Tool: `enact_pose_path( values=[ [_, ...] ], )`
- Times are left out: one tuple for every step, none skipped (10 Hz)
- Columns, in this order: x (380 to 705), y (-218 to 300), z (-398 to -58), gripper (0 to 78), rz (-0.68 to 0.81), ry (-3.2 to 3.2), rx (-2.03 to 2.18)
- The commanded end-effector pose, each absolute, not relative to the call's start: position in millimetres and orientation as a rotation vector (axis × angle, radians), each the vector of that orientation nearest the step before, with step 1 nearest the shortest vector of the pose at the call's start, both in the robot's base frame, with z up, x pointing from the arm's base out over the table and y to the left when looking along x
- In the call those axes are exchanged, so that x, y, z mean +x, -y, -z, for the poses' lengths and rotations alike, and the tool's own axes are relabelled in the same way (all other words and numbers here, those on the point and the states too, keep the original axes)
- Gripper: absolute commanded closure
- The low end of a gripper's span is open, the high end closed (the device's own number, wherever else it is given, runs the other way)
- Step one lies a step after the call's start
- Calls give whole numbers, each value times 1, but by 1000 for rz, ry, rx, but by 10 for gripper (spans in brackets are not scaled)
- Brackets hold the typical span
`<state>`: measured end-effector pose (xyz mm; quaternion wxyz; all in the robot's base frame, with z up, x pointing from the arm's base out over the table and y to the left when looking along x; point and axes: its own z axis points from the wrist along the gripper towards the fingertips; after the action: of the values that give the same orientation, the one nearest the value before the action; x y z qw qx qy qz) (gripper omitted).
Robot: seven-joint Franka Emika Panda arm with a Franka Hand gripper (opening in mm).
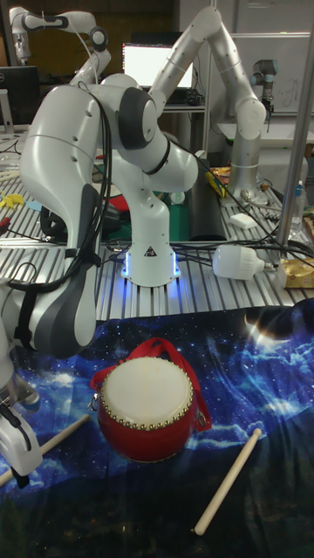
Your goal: Play the drum
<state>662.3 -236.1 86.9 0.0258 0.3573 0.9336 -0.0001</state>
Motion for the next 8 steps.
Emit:
enact_pose_path(
  values=[
    [656,209,-115,1,12,-2951,911],
    [654,205,-118,1,13,-2960,881],
    [653,201,-120,1,15,-2974,826],
    [650,196,-123,1,17,-2989,763],
    [647,190,-129,1,26,-2996,725],
    [644,185,-137,1,27,-3005,686],
    [643,184,-142,1,28,-3013,652],
    [639,180,-151,1,25,-3032,566]
  ],
)
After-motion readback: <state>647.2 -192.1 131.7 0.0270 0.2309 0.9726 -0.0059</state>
